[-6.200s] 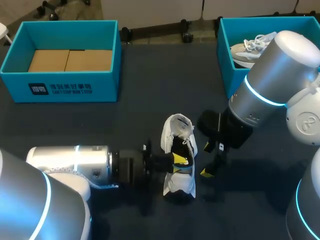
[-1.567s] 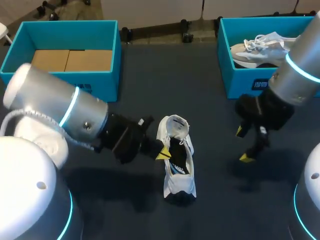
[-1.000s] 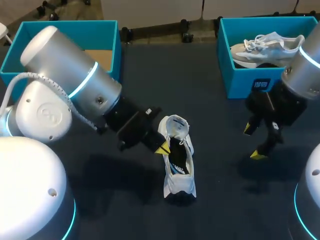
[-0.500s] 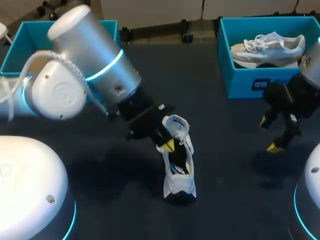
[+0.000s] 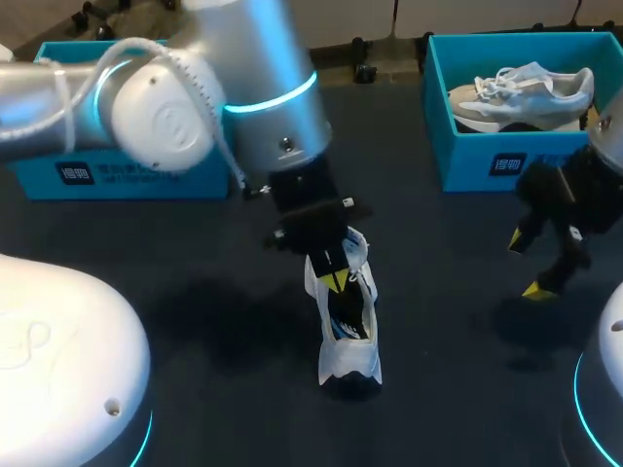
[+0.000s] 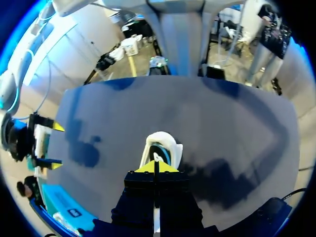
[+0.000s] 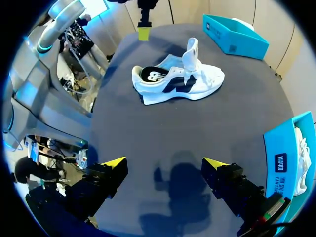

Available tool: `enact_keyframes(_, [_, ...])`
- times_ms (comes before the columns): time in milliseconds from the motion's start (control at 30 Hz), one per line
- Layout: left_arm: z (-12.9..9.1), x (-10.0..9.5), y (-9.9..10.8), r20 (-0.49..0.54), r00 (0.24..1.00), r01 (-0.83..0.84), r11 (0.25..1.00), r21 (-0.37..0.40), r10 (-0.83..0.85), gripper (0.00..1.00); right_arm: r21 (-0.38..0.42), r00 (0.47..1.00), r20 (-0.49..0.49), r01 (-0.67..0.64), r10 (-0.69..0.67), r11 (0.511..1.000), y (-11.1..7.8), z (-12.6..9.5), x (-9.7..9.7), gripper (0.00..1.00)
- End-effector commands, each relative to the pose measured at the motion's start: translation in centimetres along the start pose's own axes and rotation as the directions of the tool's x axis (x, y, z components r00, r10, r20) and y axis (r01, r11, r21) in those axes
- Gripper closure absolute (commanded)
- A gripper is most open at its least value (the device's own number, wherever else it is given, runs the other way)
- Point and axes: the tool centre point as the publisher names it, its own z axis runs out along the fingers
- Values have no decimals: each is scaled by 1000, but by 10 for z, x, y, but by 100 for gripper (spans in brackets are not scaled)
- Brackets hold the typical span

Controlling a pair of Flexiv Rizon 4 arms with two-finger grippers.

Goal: Take the shoe out of the shoebox, open the shoe tongue, remove and reinsert the insole, then place the shoe into the shoebox

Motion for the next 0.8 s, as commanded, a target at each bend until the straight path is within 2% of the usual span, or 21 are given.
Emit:
enact_keyframes(33, [12,-7,14,-289,957,-23,999,46,35,100,2,1000,1,0,0,1000,0,0,0,0])
enact_keyframes(200, [25,-3,19,-390,919,-59,998,21,63,100,2,1000,1,0,0,1000,0,0,0,0])
enact_keyframes(400, [40,2,16,-452,886,-106,994,22,105,100,2,1000,1,0,0,1000,0,0,0,0])
enact_keyframes(800, [75,16,24,-520,844,-116,992,57,129,100,2,1000,1,0,0,1000,0,0,0,0])
